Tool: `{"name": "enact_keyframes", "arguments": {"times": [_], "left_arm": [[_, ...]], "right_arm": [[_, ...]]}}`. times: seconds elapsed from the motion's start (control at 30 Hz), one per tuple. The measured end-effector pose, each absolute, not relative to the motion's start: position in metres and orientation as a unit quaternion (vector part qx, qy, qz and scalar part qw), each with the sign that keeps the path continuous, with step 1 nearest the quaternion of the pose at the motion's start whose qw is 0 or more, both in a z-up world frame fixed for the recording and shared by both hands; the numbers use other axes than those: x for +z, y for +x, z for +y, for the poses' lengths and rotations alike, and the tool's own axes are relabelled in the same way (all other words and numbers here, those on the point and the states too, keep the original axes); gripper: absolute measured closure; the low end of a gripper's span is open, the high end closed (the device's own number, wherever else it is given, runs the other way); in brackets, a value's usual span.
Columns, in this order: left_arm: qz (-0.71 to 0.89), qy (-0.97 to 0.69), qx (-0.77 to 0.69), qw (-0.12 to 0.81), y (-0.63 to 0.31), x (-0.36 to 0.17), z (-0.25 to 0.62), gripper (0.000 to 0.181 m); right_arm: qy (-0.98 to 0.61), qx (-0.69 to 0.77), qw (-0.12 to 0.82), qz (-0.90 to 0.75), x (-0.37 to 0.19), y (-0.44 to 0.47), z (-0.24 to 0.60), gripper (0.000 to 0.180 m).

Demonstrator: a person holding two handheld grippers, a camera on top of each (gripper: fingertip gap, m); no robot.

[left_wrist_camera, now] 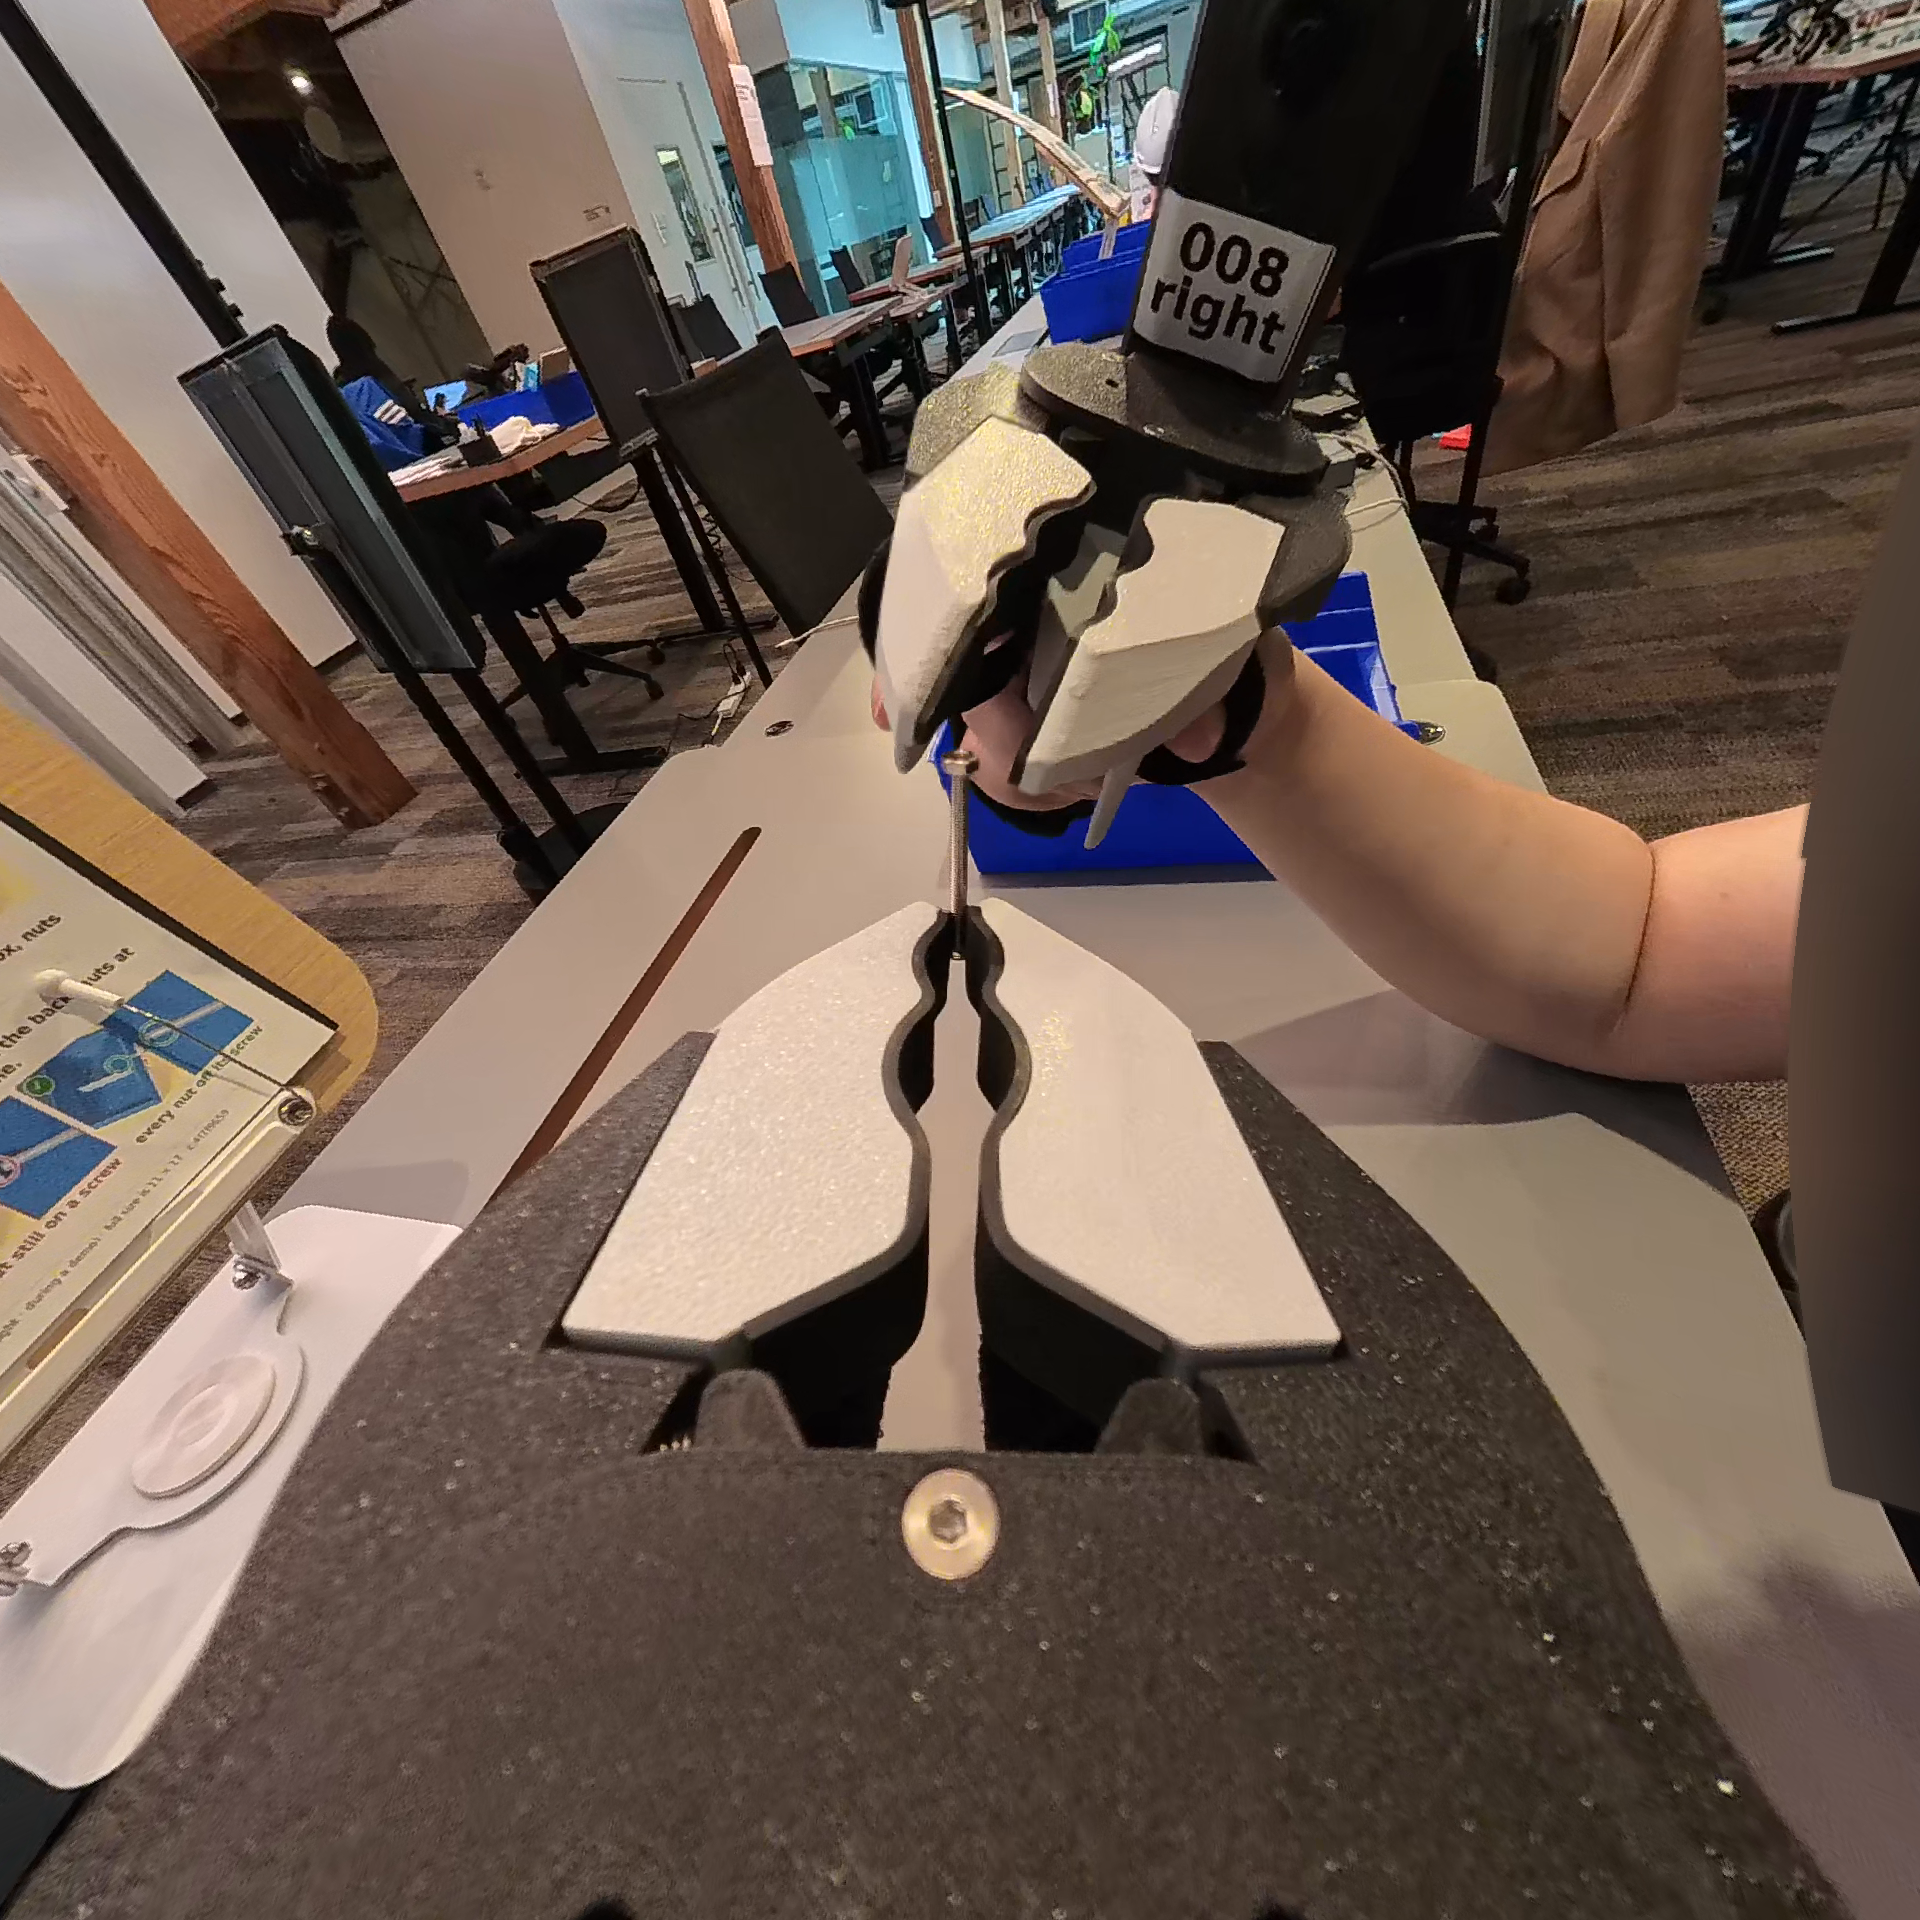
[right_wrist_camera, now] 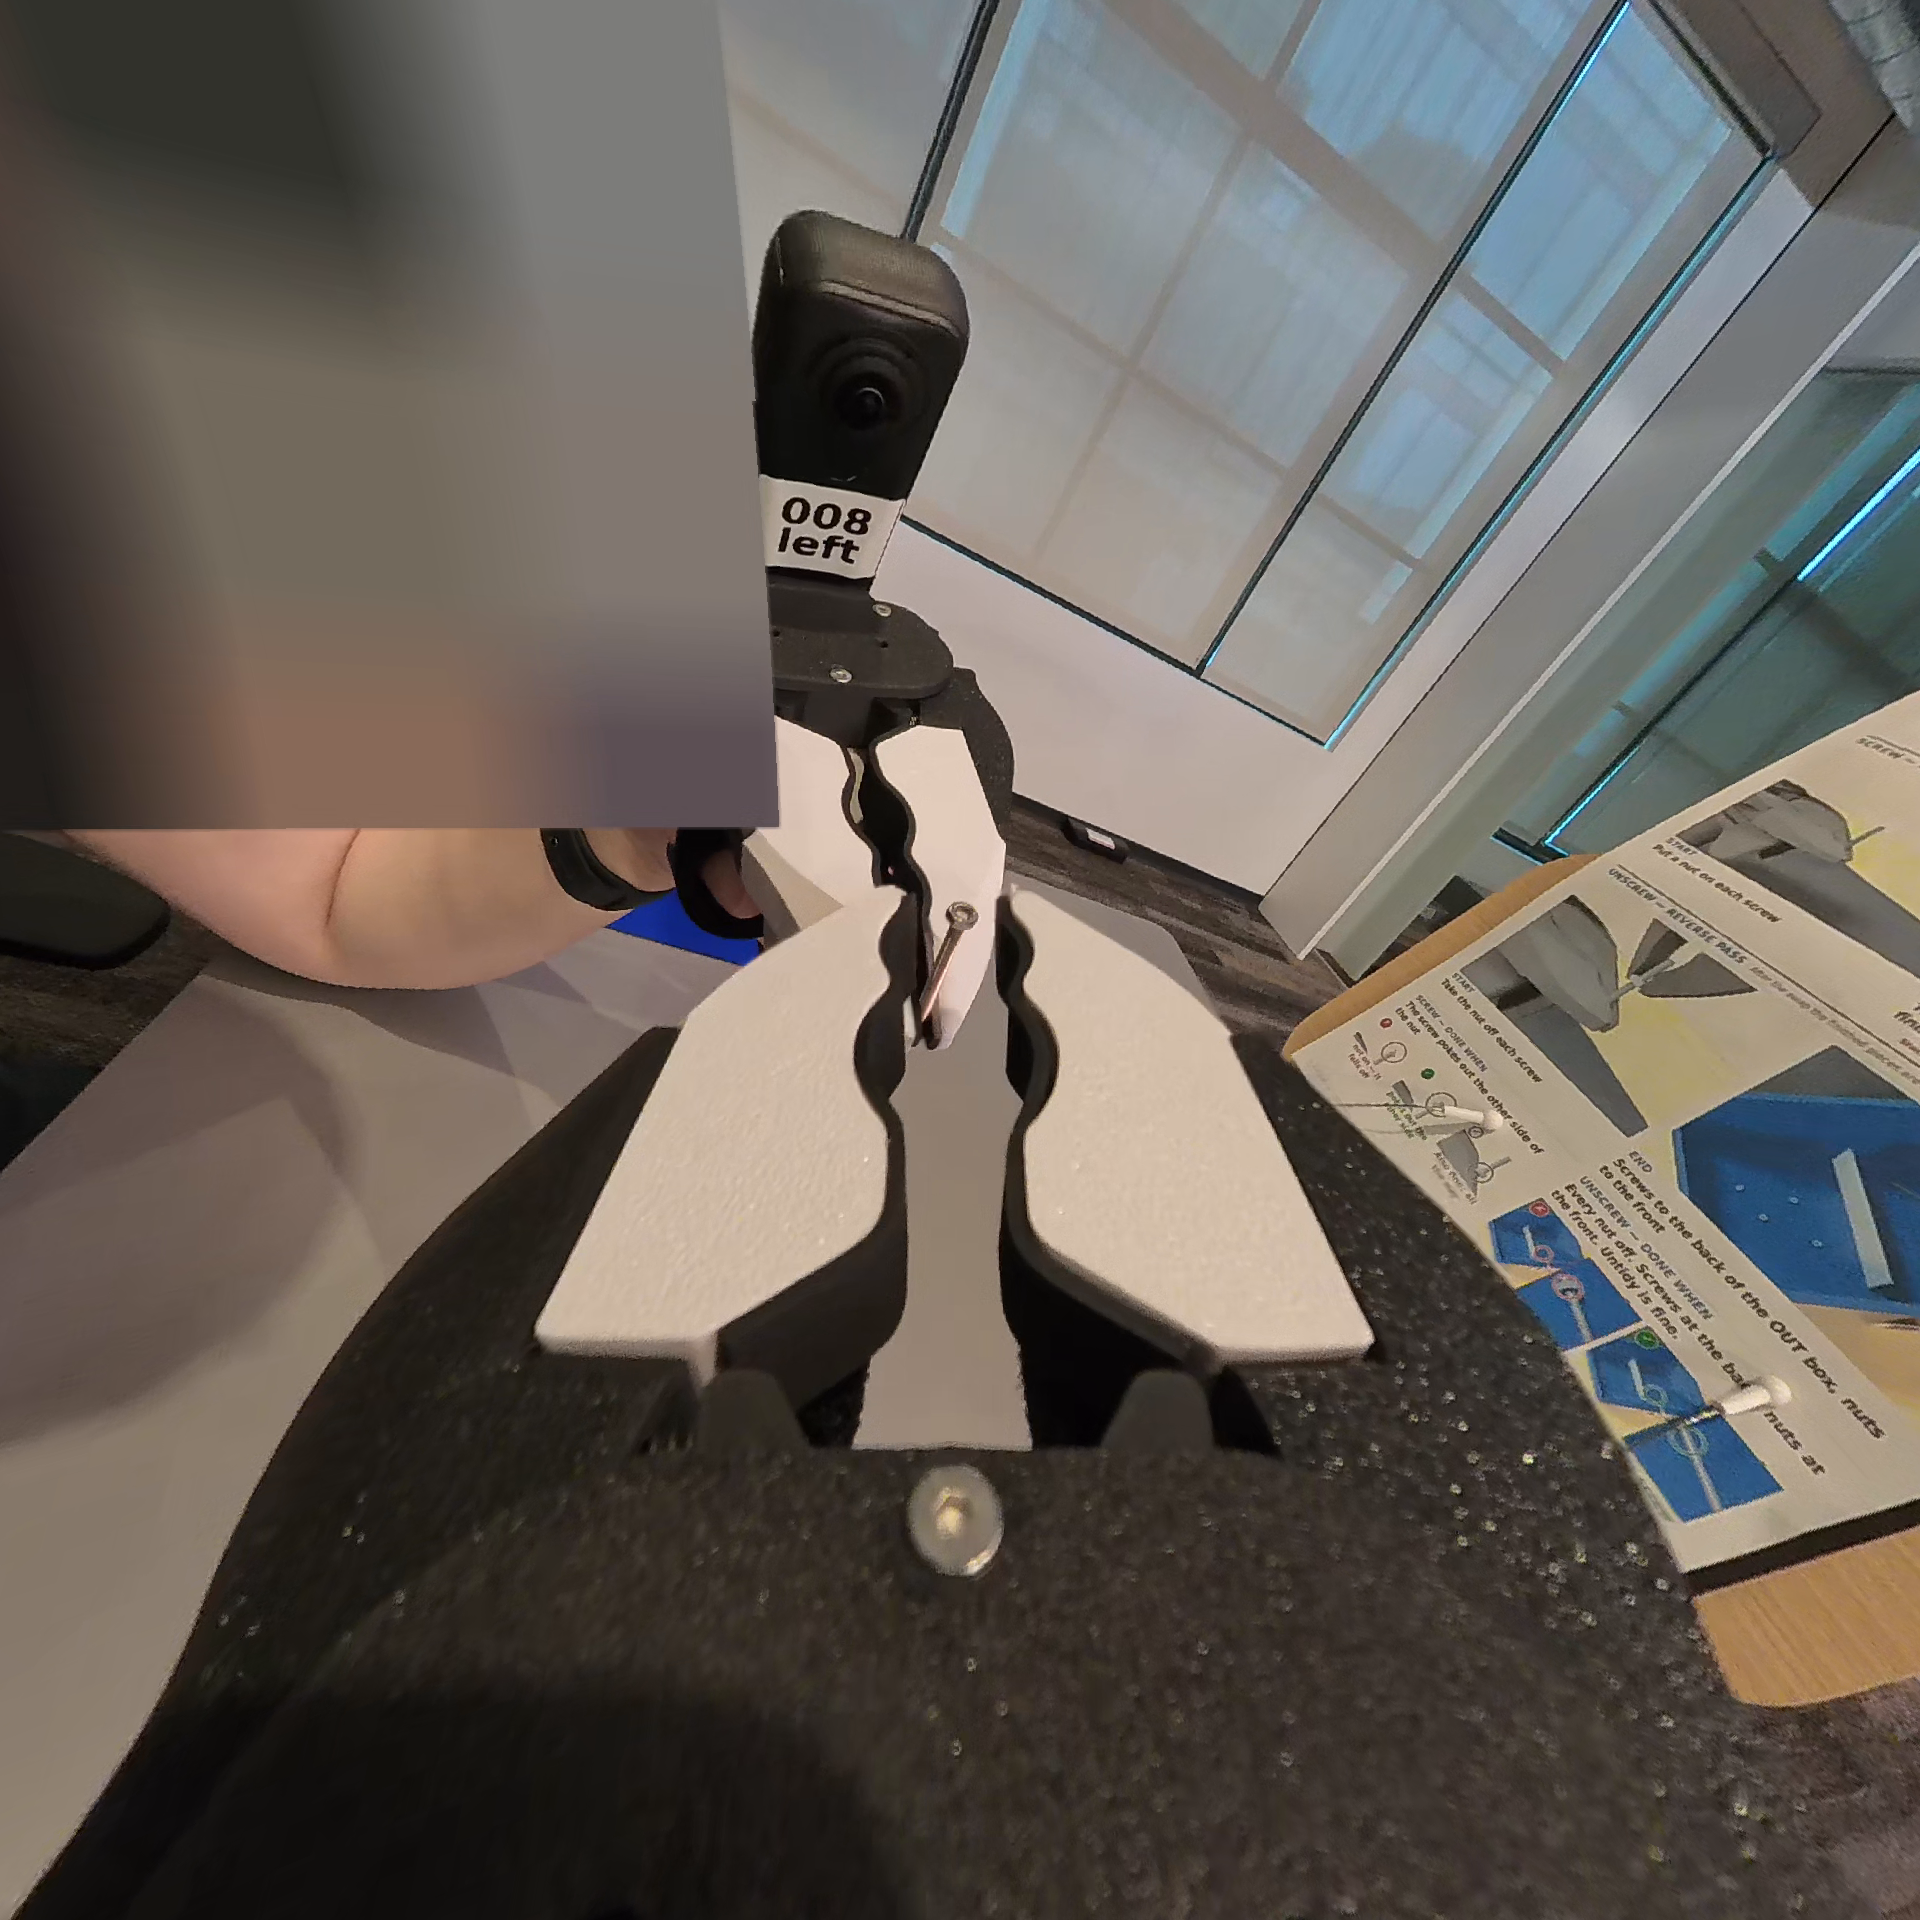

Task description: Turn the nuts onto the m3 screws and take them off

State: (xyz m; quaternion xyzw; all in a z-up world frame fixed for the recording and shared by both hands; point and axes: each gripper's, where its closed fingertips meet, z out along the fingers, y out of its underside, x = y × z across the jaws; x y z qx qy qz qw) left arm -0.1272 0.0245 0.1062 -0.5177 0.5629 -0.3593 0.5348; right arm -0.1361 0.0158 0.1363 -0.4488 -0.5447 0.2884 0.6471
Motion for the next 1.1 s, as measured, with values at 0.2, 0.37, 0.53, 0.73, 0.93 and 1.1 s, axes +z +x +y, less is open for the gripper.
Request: {"name": "enact_keyframes", "arguments": {"times": [0.2,0.37,0.53,0.73,0.93,1.1], "left_arm": [[0.561,-0.518,-0.359,0.536,-0.128,0.107,0.025,0.179],[0.558,-0.519,-0.362,0.537,-0.129,0.108,0.027,0.179],[0.565,-0.517,-0.36,0.534,-0.126,0.106,0.024,0.179],[0.559,-0.518,-0.361,0.537,-0.129,0.108,0.026,0.179],[0.56,-0.521,-0.357,0.537,-0.129,0.107,0.028,0.179],[0.542,-0.537,-0.347,0.546,-0.139,0.108,0.045,0.179]], "right_arm": [[-0.448,0.284,0.644,-0.552,0.135,-0.136,0.014,0.167],[-0.449,0.281,0.642,-0.554,0.135,-0.133,0.013,0.169],[-0.446,0.285,0.646,-0.551,0.135,-0.137,0.014,0.168],[-0.451,0.278,0.641,-0.556,0.134,-0.135,0.014,0.17],[-0.455,0.271,0.643,-0.553,0.134,-0.134,0.016,0.169],[-0.479,0.247,0.638,-0.55,0.126,-0.128,0.028,0.17]]}}
